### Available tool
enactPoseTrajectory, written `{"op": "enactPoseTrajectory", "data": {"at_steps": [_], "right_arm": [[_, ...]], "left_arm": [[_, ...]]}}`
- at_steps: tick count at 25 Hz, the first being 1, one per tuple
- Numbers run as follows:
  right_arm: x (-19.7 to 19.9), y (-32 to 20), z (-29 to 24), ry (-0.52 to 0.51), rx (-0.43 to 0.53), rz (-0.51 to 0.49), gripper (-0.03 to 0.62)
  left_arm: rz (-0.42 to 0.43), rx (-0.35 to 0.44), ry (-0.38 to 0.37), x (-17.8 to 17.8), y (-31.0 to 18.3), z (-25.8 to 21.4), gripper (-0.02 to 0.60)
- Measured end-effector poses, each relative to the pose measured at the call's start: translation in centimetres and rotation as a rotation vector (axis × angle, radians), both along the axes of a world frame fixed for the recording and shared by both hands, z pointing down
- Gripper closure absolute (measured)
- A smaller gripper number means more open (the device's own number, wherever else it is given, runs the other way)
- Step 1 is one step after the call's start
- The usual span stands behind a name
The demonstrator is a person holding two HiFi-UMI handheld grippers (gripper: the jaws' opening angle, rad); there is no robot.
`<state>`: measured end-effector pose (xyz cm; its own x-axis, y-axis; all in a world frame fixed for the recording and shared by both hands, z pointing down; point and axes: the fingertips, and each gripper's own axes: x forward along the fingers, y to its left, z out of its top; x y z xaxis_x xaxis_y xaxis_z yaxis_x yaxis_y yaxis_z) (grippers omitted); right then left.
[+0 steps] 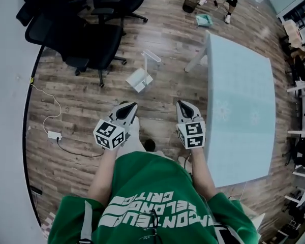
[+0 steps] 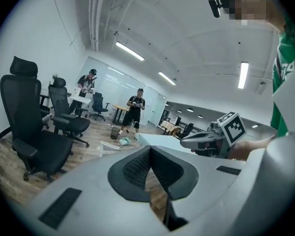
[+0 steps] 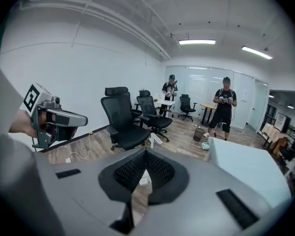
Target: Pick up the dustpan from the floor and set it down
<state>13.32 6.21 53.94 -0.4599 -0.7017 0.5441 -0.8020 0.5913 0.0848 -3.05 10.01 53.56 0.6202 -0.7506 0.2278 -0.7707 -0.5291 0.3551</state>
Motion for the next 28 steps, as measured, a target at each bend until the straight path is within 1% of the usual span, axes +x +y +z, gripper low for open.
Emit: {"op": "enactPoseTrajectory", "data": {"at_steps": [6, 11, 17, 21, 28], "right_arm": [[4.2, 5.0, -0.2, -0.034, -0.013, 0.056, 0.586], [6.0, 7.6, -0.2, -0.060, -0.023, 0.076, 0.586], [5.9, 9.6, -0.4, -0.089, -0.028, 0.077, 0.586], [5.6, 10.5, -0.2, -0.105, -0.035, 0.084, 0.586], [5.1, 11.7, 0.4, -0.105, -0.047, 0.065, 0.586]], "left_arm": [[0.019, 0.012, -0.002, 3.2, 3.9, -0.6, 0.580], [0.031, 0.017, -0.005, 5.1, 5.8, -1.0, 0.580], [0.040, 0.017, -0.007, 6.0, 7.4, -1.2, 0.580], [0.037, 0.019, -0.010, 5.9, 8.2, -1.3, 0.580], [0.031, 0.024, -0.014, 5.4, 9.2, -1.5, 0.580]]}}
